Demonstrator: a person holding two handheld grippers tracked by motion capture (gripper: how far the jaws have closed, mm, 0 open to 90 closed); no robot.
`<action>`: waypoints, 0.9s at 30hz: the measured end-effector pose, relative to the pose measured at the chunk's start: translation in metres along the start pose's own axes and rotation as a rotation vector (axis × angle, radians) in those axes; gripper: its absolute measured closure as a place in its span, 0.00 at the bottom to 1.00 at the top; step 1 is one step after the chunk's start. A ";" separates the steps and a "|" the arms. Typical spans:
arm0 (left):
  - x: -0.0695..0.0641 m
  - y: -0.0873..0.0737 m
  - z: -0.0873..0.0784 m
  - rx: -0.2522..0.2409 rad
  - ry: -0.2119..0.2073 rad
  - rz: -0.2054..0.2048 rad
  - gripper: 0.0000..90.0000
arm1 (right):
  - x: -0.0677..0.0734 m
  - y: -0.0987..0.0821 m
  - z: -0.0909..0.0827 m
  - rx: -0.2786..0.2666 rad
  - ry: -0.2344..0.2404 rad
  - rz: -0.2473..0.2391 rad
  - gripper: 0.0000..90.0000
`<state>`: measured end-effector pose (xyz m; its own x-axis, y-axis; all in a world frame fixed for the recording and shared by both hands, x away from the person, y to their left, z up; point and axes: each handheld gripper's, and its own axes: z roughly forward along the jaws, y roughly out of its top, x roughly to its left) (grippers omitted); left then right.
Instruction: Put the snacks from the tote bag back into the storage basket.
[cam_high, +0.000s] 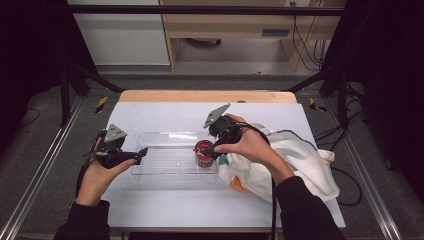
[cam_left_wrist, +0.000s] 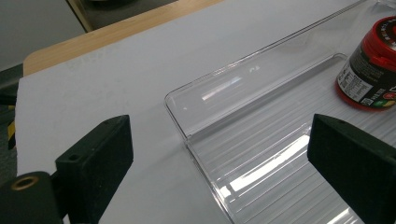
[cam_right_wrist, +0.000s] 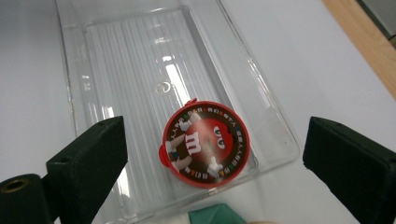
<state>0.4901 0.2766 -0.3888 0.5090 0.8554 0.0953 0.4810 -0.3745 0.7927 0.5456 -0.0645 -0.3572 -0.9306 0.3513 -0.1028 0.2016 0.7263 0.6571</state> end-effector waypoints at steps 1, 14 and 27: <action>0.000 0.000 0.000 0.002 -0.001 0.003 0.08 | 0.000 -0.003 -0.004 -0.013 -0.005 0.007 0.08; 0.000 -0.001 0.001 0.007 -0.003 0.000 0.08 | 0.005 -0.049 -0.051 -0.090 -0.123 0.125 0.08; 0.000 -0.001 0.001 0.009 -0.006 0.004 0.08 | 0.017 -0.095 -0.083 -0.170 -0.186 0.244 0.08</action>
<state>0.4902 0.2762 -0.3899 0.5153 0.8518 0.0948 0.4852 -0.3811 0.7870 0.4848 -0.1766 -0.3591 -0.7866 0.6153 -0.0517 0.3428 0.5049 0.7922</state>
